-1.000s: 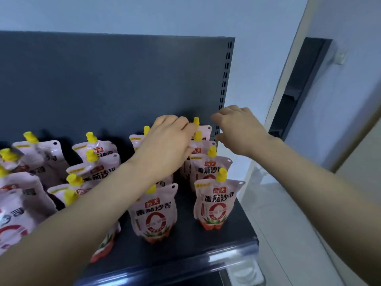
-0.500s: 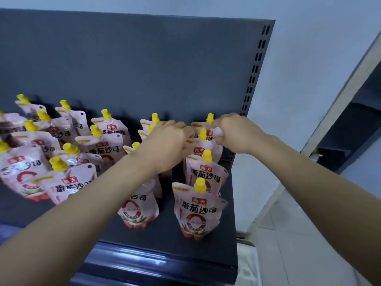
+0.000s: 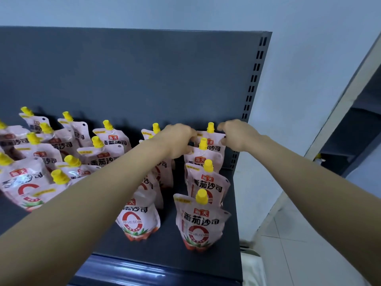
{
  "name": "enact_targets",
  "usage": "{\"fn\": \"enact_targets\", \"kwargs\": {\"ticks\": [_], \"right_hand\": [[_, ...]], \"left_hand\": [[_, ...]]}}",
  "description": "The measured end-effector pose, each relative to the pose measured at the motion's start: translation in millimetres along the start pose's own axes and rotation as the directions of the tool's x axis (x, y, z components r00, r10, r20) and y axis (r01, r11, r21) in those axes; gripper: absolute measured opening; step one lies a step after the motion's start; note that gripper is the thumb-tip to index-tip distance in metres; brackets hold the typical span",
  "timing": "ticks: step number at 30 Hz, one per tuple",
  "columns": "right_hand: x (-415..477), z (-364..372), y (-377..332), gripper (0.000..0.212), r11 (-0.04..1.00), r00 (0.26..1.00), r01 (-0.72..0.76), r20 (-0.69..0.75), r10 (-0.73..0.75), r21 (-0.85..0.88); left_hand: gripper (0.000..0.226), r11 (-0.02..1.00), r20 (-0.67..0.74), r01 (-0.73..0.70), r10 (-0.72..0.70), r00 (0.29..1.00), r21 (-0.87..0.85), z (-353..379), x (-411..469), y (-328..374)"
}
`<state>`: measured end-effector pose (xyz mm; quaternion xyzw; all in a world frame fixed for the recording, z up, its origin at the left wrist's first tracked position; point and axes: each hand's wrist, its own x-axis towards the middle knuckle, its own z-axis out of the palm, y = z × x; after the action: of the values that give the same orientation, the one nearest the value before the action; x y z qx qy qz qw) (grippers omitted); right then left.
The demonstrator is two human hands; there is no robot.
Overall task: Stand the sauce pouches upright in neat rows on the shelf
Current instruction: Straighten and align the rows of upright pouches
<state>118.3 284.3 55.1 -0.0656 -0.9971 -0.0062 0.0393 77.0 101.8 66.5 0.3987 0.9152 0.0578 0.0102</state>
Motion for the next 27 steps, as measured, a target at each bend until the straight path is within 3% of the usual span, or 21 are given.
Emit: {"fn": "enact_targets", "kwargs": {"ticks": [3,7,14,23,27], "right_hand": [[6.1,5.2,1.8,0.01,0.999,0.999,-0.032,0.037,0.031,0.019],[9.8,9.0,1.3,0.041,0.995,0.994,-0.086,0.07,0.082,0.047],[11.1,9.2,0.5,0.044,0.993,0.993,-0.099,0.063,0.095,0.067],[6.5,8.5,-2.0,0.042,0.989,0.989,-0.14,0.053,0.137,0.055],[-1.1,-2.9,-4.3,0.026,0.986,0.984,-0.162,-0.065,0.164,0.036]], "left_hand": [[0.006,0.998,0.07,0.007,-0.002,0.998,-0.069,3.9,8.7,-4.7],[0.018,0.992,0.1,0.025,-0.013,0.995,-0.123,5.4,12.7,-5.9],[0.011,0.973,0.096,0.028,-0.006,0.995,-0.228,6.8,17.1,-9.8],[0.014,0.974,0.083,0.029,-0.01,0.997,-0.226,9.9,13.8,-4.0],[0.015,0.977,0.056,-0.003,0.016,0.998,-0.213,3.7,6.2,-3.3]]}}
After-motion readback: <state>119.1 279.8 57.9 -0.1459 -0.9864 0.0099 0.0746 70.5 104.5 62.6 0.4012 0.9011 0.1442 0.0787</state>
